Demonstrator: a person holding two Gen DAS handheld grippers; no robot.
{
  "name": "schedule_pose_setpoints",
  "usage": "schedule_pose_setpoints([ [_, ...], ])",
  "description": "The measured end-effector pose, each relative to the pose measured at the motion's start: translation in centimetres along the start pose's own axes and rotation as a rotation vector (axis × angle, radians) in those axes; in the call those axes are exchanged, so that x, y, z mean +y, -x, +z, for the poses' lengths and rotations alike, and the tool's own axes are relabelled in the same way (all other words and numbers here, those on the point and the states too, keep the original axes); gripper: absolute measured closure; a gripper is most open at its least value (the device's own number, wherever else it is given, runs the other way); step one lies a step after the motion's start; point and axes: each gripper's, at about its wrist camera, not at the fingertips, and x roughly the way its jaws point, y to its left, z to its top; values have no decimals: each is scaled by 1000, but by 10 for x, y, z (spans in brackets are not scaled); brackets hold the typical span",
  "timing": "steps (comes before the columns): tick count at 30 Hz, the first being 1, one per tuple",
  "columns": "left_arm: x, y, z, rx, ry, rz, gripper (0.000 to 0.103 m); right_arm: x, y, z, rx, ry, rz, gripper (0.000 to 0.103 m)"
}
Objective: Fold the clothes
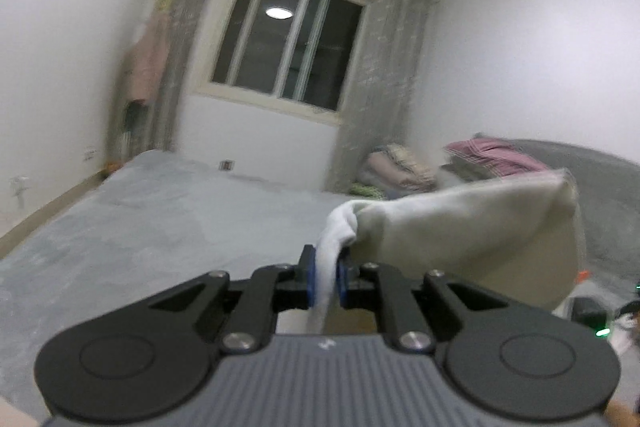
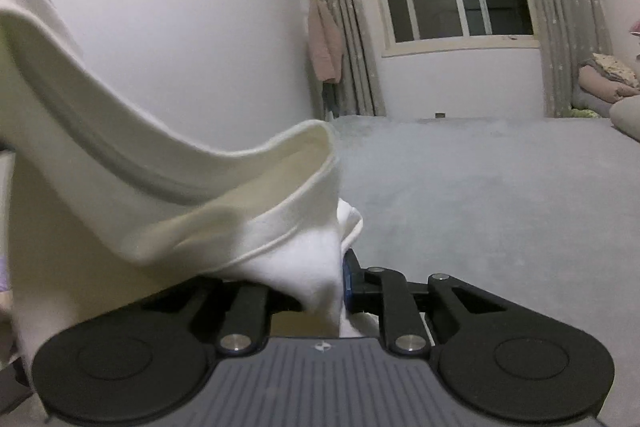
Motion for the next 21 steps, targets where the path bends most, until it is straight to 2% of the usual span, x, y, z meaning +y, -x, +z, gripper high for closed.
schedule_pose_setpoints([
  [2, 12, -8, -8, 23, 6, 41, 90, 0, 3, 1, -9, -3, -2, 88],
  [4, 23, -14, -13, 45, 37, 44, 90, 1, 6, 4, -36, 14, -18, 88],
  [6, 29, -10, -12, 35, 60, 27, 91, 8, 11, 8, -77, 73, -41, 89],
  [12, 32, 20, 14, -104, 168, -125, 91, 37, 58, 35, -268, 191, -90, 90],
  [15, 33, 44, 27, -181, 229, -216, 91, 51, 96, 53, -388, 196, -63, 90],
  [17, 32, 61, 32, -217, 242, -247, 91, 60, 121, 65, -462, 192, -28, 90],
  [18, 30, 67, 34, -230, 242, -252, 91, 65, 132, 70, -496, 199, -13, 90],
  [21, 19, 67, 38, -216, 184, -161, 90, 84, 151, 81, -538, 227, -3, 90],
])
